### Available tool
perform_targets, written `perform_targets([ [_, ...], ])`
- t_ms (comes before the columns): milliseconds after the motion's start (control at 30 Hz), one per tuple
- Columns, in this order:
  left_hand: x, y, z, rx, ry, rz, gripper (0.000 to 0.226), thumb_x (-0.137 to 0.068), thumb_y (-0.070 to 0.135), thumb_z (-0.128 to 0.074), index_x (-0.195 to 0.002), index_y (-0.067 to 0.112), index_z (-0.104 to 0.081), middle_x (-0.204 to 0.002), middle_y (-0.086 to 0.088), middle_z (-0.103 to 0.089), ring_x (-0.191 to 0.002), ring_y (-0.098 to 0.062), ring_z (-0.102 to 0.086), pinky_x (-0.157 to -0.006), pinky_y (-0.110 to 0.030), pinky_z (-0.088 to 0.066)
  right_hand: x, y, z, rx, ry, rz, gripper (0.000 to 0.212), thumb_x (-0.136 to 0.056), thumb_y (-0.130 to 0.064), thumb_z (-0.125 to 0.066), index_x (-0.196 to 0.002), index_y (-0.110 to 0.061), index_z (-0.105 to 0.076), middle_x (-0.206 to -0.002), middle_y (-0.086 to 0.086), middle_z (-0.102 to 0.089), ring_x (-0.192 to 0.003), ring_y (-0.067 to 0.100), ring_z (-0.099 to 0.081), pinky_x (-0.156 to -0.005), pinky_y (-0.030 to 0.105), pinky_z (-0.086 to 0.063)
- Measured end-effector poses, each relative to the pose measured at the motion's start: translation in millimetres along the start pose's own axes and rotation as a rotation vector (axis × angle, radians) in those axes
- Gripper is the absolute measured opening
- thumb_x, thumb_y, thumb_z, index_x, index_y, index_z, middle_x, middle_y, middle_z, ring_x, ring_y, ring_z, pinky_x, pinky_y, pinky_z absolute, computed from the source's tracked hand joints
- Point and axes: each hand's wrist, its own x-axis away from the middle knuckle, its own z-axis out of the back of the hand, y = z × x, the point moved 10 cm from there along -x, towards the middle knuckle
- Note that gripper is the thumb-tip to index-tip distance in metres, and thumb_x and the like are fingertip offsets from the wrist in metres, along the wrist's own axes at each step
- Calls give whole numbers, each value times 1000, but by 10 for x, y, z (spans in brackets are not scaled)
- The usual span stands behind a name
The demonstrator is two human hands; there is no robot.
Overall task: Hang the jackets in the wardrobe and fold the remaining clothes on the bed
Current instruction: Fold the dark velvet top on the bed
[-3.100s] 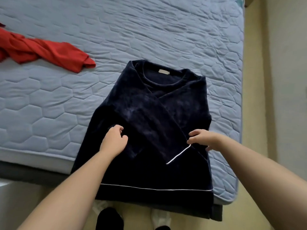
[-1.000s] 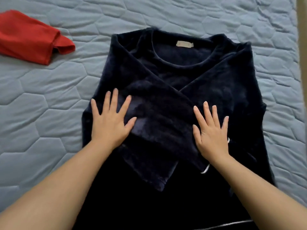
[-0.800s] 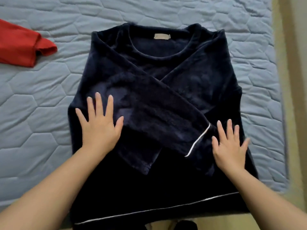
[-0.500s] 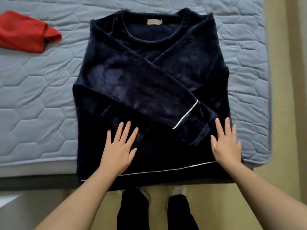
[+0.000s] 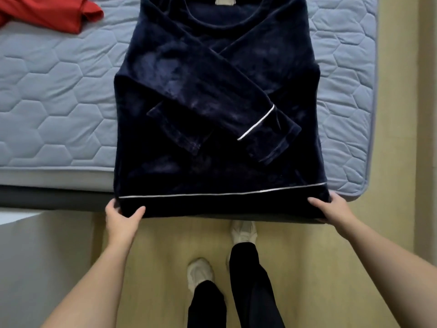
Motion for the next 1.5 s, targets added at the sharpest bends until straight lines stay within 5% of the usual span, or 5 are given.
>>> perform_targets([
  [367, -88, -529, 170, 319, -212, 145, 27, -88, 23, -66, -114, 15, -61, -98, -5, -65, -70, -12, -62, -54, -18, -53, 326, 383, -58, -191, 19, -64, 12, -90, -14, -62, -81, -20, -56, -81, 0, -57, -69, 11, -51, -55, 25, -43],
  [767, 912, -608, 1427, 506, -269, 341, 28, -92, 18, -59, -119, 13, -54, -99, -8, -64, -68, -19, -67, -70, -32, -52, 1892, 606, 257, -268, -74, -280, 6, -92, -11, -59, -94, -15, -55, -84, 2, -62, -74, 14, -59, -63, 26, -45],
  [1067, 567, 1273, 1349, 751, -204, 278, 16, -99, 26, -45, -87, 19, -51, -87, -4, -58, -73, -15, -57, -84, -32, -50, 1486, -1244, 438, -589, 51, -123, 19, -96, -11, -44, -78, -16, -49, -67, 4, -57, -38, 8, -57, -43, 18, -49],
  [1367, -312, 3880, 854, 912, -305, -106, 42, -102, 29, -32, -144, 22, -31, -154, -1, -27, -139, -18, -31, -108, -45, -29, 640, -3882, 584, -598, -3, 341, 33, -99, -24, -44, -132, -27, -42, -115, -4, -57, -101, 10, -56, -91, 38, -42],
  [1500, -519, 3616, 471, 500, -168, -109, 46, -96, 24, -51, -139, 15, -37, -135, -5, -45, -112, -15, -50, -93, -34, -39, 389, -3583, 73, -316, -41, 303, 62, -97, -21, -51, -150, -22, -19, -134, 1, -43, -118, 17, -46, -84, 35, -43],
])
